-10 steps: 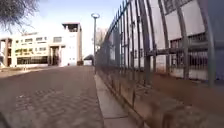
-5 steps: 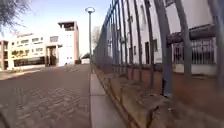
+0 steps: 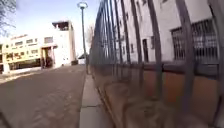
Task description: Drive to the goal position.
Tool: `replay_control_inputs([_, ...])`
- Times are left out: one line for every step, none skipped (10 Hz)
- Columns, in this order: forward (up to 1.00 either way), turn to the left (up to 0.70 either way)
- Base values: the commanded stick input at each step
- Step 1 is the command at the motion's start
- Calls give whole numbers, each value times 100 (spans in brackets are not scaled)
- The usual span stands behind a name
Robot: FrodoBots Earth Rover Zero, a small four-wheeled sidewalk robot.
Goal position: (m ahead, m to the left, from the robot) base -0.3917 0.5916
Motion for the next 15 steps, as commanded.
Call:
replay_control_inputs([100,27])
replay_control_inputs([100,27])
replay_control_inputs([100,27])
replay_control_inputs([100,27])
replay_control_inputs([100,27])
replay_control_inputs([100,27])
replay_control_inputs([100,27])
replay_control_inputs([84,25])
replay_control_inputs([55,21])
replay_control_inputs([26,17])
replay_control_inputs([-4,13])
replay_control_inputs([-33,9])
replay_control_inputs([-63,5])
replay_control_inputs([-92,1])
replay_control_inputs([-100,0])
